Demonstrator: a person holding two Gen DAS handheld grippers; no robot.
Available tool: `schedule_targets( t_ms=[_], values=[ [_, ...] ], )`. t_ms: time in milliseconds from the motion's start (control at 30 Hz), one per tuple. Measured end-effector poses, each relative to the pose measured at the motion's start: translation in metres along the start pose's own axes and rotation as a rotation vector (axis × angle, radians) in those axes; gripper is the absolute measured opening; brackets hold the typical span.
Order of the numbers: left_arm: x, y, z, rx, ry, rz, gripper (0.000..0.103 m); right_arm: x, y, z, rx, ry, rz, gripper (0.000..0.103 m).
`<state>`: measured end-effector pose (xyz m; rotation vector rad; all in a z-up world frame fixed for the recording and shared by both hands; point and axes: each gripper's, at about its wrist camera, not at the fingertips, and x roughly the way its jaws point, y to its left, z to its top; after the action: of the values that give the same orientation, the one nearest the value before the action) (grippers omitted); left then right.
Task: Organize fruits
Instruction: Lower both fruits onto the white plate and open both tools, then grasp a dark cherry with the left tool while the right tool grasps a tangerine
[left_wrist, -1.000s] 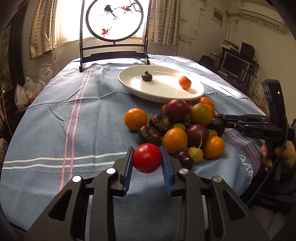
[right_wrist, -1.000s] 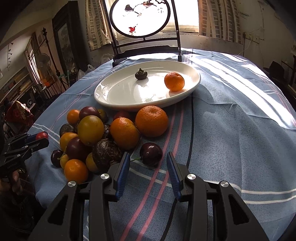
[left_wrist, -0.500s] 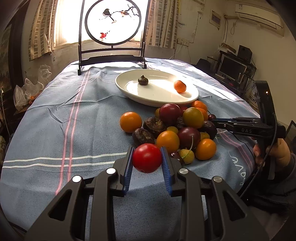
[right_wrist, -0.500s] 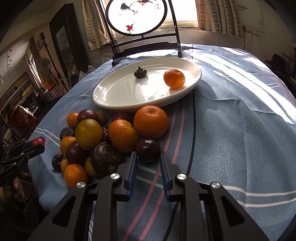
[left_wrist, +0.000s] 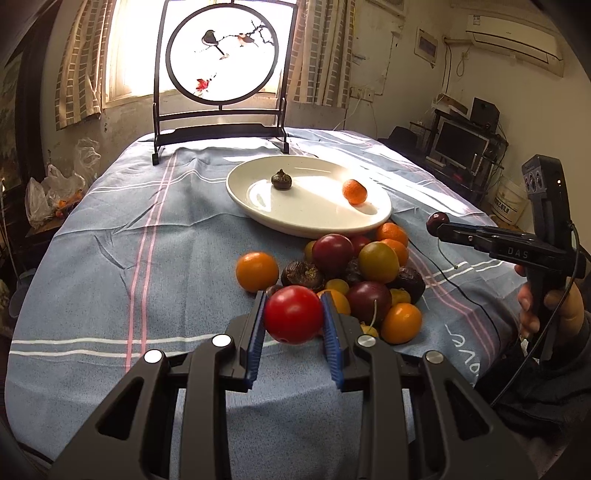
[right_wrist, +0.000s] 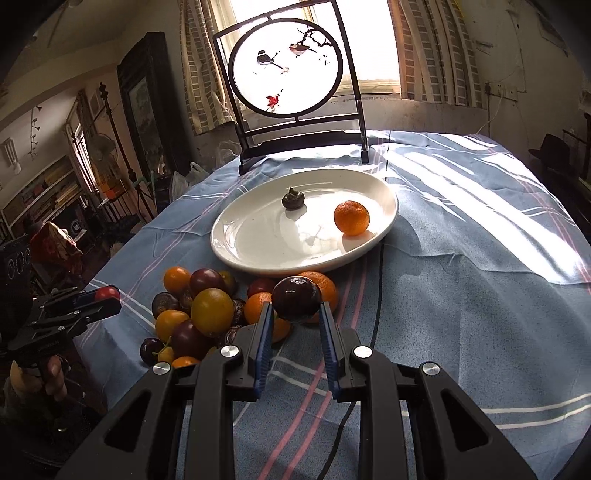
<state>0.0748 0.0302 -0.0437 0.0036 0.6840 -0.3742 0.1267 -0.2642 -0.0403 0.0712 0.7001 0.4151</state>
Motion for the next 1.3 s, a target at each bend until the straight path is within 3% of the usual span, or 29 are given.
schedule_targets(
  t_ms=[167,367,400,500,533,600,733,900,1167,1233,1300],
  values=[
    [0.029,0.001,0.044,-0.001,0.010,-0.047,0.028,0.008,-0.008,0.041,0.004,-0.016,0.020,0.025],
    [0.097,-0.001,0.102,-0.014,0.063,-0.076,0.029,0.062,-0.016,0.079,0.034,0.056,0.054,0.027],
    [0.111,-0.001,0.108,-0.021,0.079,-0.066,0.033,0.070,-0.015,0.082,0.031,0.064,0.049,0.027],
    [0.136,0.006,0.119,-0.065,0.103,-0.026,0.058,0.072,-0.015,0.085,0.041,0.029,0.017,0.056],
    [0.137,0.010,0.121,-0.089,0.101,-0.033,0.063,0.069,-0.013,0.084,0.034,0.014,0.015,0.056],
    [0.129,0.014,0.121,-0.107,0.084,-0.049,0.064,0.059,-0.009,0.080,0.011,-0.009,0.005,0.056],
    [0.100,0.011,0.105,-0.082,0.057,-0.033,0.069,0.037,-0.005,0.059,-0.014,-0.033,-0.009,0.056],
    [0.057,-0.001,0.060,-0.029,0.056,-0.039,0.076,0.020,-0.009,0.019,0.023,-0.021,0.005,0.056],
    [0.018,-0.031,-0.014,0.109,0.109,0.000,0.076,0.013,-0.023,-0.025,0.083,-0.012,-0.017,0.056],
    [0.018,-0.035,-0.025,0.133,0.112,0.019,0.070,0.010,-0.023,-0.028,0.081,-0.022,-0.024,0.056],
    [0.024,-0.033,-0.030,0.121,0.130,0.017,0.056,0.010,-0.021,-0.030,0.075,-0.029,-0.027,0.056]
  ],
)
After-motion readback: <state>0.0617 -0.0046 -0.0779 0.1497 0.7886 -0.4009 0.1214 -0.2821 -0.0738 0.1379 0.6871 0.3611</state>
